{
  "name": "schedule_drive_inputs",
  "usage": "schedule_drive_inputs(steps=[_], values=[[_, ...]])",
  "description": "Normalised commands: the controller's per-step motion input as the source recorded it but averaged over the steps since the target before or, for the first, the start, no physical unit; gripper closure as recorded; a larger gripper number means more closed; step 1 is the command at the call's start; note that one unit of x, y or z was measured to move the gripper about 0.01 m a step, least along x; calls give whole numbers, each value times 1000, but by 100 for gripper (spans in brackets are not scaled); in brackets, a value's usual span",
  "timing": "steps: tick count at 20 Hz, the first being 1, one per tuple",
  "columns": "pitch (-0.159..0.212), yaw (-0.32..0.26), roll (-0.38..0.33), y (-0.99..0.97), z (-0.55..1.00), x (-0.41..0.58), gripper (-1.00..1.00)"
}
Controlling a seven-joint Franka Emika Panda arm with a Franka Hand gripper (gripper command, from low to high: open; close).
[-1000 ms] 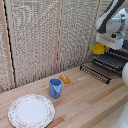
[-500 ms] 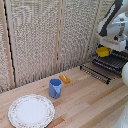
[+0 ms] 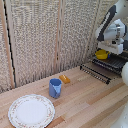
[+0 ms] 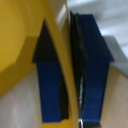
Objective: Please reach out your grabber to the yellow dish. Tenderly grip the yellow dish using your grabber. Set the yellow dish on the baking sheet. Posit your grabber on the rim of the baking sheet carrying the yellow dish. Mindfully slide the baking sheet with the yellow dish into the oven. Let go of your grabber's hold on the baking sheet's edge when it is entirely in the oven.
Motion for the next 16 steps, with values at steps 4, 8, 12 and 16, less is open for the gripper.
schedule_drive_inputs(steps=[4, 8, 12, 16], values=[[54, -57, 2, -499, 69, 8, 100], [34, -22, 0, -106, -44, 0, -100], [20, -17, -14, 34, -13, 0, -100], [61, -70, -1, -29, 106, 4, -100]])
